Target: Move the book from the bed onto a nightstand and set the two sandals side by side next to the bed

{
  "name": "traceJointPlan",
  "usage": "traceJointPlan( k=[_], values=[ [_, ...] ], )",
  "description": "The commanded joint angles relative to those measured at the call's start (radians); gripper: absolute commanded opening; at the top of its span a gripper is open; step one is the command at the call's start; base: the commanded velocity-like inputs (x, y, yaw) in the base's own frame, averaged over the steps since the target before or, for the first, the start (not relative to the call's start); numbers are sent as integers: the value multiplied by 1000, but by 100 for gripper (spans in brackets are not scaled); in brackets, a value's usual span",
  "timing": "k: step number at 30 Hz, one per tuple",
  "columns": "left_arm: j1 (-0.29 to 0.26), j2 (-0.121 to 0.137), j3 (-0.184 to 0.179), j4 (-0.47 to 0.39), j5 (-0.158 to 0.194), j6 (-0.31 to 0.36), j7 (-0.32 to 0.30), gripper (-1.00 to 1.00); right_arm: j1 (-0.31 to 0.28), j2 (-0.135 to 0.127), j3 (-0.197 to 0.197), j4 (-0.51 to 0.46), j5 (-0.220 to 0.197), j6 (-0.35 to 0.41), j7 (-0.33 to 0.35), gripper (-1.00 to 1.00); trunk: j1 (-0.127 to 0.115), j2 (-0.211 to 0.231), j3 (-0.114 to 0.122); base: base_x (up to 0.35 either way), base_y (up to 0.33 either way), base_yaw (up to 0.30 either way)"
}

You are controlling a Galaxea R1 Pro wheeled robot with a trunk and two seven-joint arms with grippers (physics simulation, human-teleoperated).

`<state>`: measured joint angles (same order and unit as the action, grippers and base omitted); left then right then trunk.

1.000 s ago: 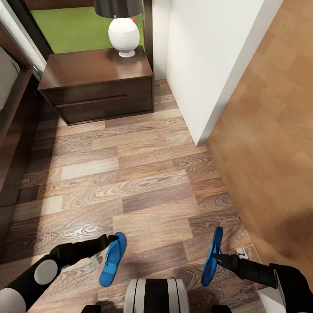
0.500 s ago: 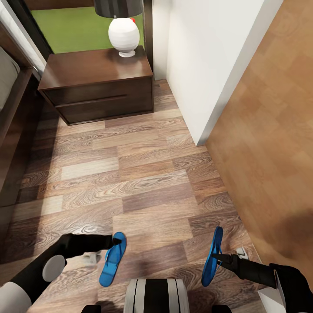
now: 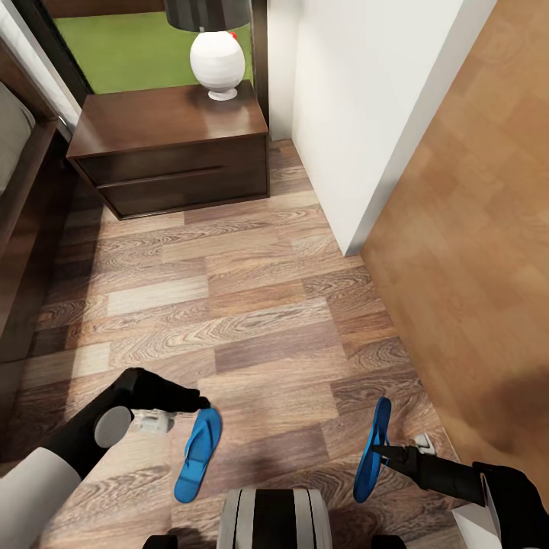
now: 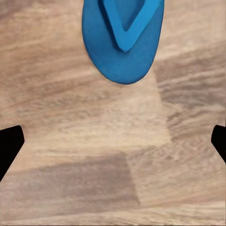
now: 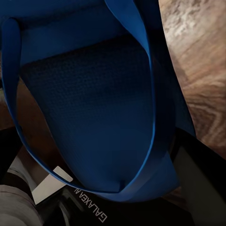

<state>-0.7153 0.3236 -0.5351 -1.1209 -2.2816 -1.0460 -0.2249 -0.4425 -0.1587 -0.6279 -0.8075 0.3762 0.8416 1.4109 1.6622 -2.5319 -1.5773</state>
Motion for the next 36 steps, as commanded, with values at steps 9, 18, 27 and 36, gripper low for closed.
traceJointPlan(
  k=[9, 18, 27, 36],
  values=[
    [-28, -64, -8, -9, 9, -1, -11, 100, -1, 1, -4, -1, 11, 10, 10, -100, 0, 0, -1, 0, 0, 0],
    [-29, -102, -84, -8, 9, -1, -11, 100, -1, 1, -3, -1, 12, 10, 10, -100, 0, 0, -1, 0, 0, 0],
    [-29, -105, -117, -9, 9, -1, -11, 100, -1, 1, -4, -1, 11, 10, 10, -100, 0, 0, -1, 0, 0, 0],
    [-29, -108, -189, -9, 9, -1, -118, 100, -1, 1, -4, -1, 10, 10, 10, -100, 0, 0, -1, 0, 0, 0]
  ],
)
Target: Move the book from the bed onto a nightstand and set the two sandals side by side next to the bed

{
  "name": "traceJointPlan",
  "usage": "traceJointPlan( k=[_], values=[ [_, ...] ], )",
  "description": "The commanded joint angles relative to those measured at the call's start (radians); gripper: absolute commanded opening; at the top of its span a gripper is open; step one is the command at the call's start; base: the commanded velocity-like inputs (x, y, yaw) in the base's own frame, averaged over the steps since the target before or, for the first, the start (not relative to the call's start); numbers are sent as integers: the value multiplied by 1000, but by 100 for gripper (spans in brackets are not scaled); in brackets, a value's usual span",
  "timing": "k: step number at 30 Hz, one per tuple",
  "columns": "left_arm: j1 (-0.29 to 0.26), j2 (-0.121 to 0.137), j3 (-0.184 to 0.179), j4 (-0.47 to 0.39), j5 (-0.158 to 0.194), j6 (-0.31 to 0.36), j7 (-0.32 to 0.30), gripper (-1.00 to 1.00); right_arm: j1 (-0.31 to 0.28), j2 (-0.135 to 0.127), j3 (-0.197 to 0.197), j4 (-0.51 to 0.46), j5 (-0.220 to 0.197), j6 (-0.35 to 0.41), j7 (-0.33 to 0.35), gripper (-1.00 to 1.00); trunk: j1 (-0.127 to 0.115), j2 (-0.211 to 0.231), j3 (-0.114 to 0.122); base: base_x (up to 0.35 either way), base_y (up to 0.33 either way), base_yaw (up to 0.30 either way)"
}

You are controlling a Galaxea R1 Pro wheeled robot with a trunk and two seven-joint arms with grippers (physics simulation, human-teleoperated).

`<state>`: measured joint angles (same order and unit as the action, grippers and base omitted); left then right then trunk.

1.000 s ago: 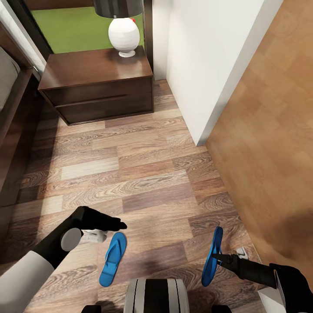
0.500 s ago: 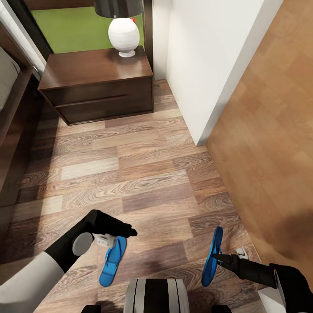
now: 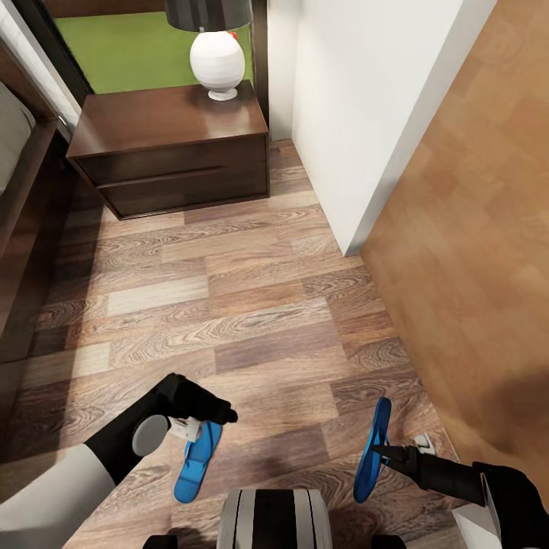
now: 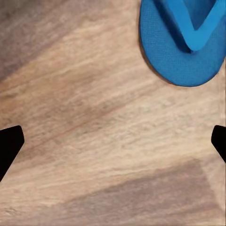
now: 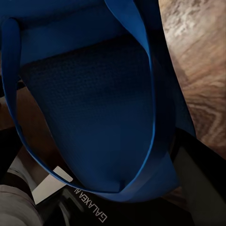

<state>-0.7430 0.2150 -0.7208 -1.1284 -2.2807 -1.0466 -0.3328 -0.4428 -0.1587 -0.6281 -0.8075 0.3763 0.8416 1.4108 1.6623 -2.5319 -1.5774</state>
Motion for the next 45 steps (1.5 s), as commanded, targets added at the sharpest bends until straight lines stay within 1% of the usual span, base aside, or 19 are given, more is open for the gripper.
traceJointPlan(
  k=[1, 4, 9, 31, 34, 45],
  values=[
    [-1, 0, -7, -2, 8, -1, -27, 100, -1, 1, -4, -1, 10, 10, 10, -100, 0, 0, -1, 0, 0, 0],
    [-1, -2, -11, -2, 9, -1, -47, 100, -1, 1, -4, -1, 10, 10, 10, -100, 0, 0, -1, 0, 0, 0],
    [-1, -4, -12, -1, 9, -1, -56, 100, -1, 1, -4, -1, 10, 10, 10, -100, 0, 0, -1, 0, 0, 0],
    [-1, -3, -17, -1, 10, -1, -59, 100, -1, 1, -4, -1, 10, 10, 10, -100, 0, 0, -1, 0, 0, 0],
    [-1, -3, -18, -1, 10, -1, -60, 100, -1, 1, -4, -1, 10, 10, 10, -100, 1, -1, -12, 0, 0, 0],
    [-1, -3, -18, -1, 9, -1, -61, 100, -1, 1, -4, -1, 10, 10, 10, -100, 1, -1, -12, 0, 0, 0]
  ],
)
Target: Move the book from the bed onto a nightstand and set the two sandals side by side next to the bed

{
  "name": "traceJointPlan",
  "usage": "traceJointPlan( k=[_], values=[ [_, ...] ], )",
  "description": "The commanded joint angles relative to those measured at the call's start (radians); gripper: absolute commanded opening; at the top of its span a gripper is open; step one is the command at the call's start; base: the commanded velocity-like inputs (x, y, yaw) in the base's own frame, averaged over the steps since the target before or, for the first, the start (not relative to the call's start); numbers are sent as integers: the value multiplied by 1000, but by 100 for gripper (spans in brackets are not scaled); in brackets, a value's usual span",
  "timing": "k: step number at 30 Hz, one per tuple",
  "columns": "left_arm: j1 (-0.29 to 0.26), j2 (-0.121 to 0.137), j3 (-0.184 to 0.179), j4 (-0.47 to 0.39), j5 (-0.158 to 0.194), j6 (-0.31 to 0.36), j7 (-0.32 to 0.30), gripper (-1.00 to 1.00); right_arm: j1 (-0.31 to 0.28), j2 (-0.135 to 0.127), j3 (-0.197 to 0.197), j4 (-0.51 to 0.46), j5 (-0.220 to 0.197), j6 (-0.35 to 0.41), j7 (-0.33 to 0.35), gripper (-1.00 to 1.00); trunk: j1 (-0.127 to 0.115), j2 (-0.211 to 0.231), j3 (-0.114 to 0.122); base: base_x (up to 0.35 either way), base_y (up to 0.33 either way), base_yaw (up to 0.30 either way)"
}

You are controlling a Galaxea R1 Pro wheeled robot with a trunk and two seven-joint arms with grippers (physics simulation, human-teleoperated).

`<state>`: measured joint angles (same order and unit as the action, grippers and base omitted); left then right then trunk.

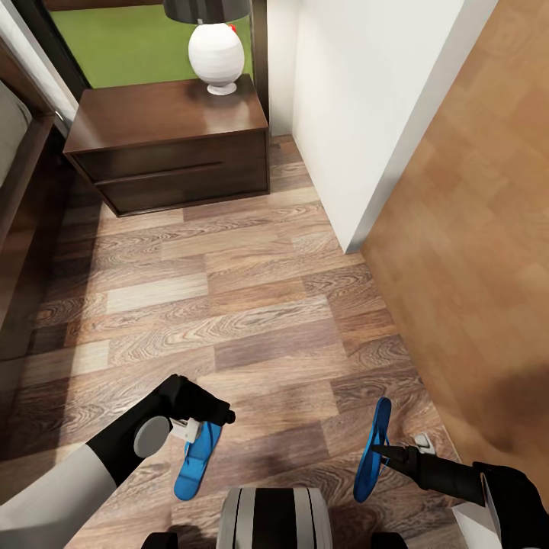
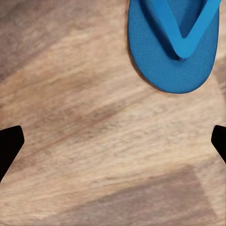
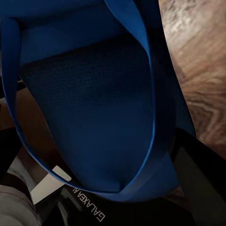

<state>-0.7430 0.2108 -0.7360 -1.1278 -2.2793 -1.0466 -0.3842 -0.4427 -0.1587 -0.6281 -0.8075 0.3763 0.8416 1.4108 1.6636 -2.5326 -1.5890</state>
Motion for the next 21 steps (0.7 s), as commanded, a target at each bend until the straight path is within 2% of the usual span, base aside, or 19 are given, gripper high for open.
traceJointPlan(
  k=[1, 6, 16, 21],
  values=[
    [-1, 1, -3, -1, 8, -1, -10, 100, -1, 1, -4, -1, 10, 10, 10, -100, 0, 0, -1, 0, 0, 0],
    [-1, 1, -1, 0, 8, -1, -10, 100, -1, 1, -4, -1, 10, 10, 10, -100, 2, -1, -16, 0, 0, 0],
    [-1, 1, 2, 2, 7, -1, -10, 100, -1, 1, -4, -1, 10, 10, 10, -100, 2, -1, -16, 0, 0, 0],
    [-1, 1, 2, 3, 6, -1, -10, 100, -1, 0, -4, -1, 10, 10, 10, -100, 4, -2, -35, 0, 0, 0]
  ],
)
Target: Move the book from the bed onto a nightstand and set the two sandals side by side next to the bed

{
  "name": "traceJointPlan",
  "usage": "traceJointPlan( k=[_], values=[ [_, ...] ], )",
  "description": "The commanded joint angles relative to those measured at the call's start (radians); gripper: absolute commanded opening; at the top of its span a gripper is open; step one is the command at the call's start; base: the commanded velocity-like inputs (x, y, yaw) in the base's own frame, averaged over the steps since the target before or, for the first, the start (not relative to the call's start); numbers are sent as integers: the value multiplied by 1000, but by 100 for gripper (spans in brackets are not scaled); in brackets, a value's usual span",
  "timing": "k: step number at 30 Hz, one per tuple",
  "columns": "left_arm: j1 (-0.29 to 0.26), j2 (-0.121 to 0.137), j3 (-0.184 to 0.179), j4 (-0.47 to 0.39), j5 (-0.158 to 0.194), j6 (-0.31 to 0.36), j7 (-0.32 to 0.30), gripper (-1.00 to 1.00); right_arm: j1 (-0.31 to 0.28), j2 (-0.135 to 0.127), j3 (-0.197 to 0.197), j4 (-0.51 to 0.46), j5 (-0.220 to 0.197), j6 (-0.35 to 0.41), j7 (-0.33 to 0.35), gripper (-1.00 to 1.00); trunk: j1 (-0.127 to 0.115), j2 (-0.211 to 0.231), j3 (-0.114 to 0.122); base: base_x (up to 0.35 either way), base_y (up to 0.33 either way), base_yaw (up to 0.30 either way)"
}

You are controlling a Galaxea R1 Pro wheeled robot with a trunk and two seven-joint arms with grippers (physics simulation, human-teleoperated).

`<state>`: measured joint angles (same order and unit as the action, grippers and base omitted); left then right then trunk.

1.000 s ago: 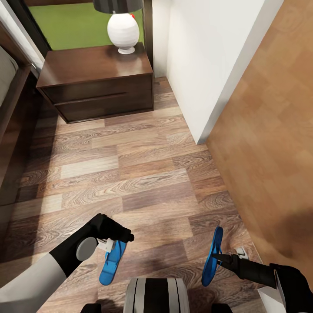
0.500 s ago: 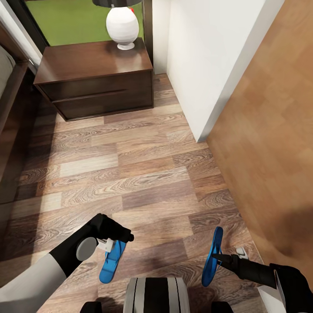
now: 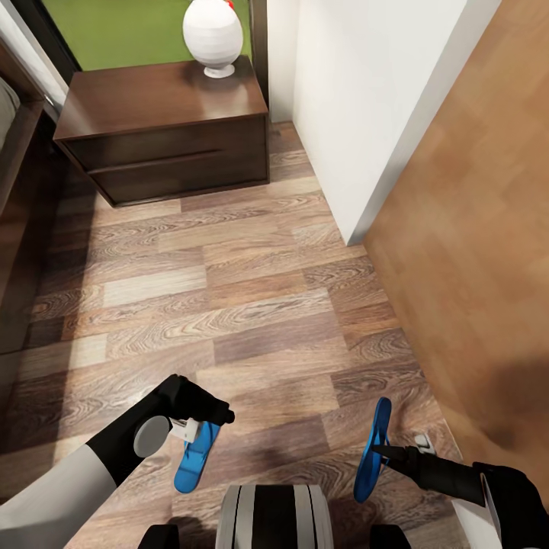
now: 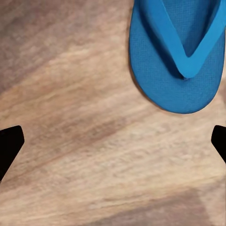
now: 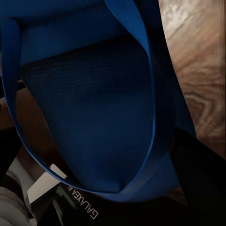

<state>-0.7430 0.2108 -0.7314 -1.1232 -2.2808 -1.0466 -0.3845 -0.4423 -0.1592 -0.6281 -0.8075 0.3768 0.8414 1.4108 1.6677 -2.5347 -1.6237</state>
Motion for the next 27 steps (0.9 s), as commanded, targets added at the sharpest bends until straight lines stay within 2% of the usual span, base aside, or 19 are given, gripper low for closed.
traceJointPlan(
  k=[1, 10, 16, 23, 27],
  values=[
    [-1, 1, -3, -1, 8, -1, -10, 100, -1, 1, -4, -1, 10, 10, 10, -100, 0, -1, -5, 0, 0, 0],
    [-1, 1, -3, 0, 7, -1, -10, 100, -1, 0, -4, -1, 10, 10, 10, -100, 0, -1, -5, 0, 0, 0],
    [-1, 1, -3, 0, 7, -1, -10, 100, -1, 0, -4, -1, 10, 10, 10, -100, 3, -2, -28, 0, 0, 0],
    [-1, 1, -3, 0, 8, -1, -10, 100, -1, 1, -4, -1, 10, 10, 10, -100, 3, -2, -28, 0, 0, 0],
    [-1, 1, -3, 0, 8, -1, -10, 100, -1, 1, -4, -1, 10, 10, 10, -100, 5, -3, -43, 0, 0, 0]
  ],
)
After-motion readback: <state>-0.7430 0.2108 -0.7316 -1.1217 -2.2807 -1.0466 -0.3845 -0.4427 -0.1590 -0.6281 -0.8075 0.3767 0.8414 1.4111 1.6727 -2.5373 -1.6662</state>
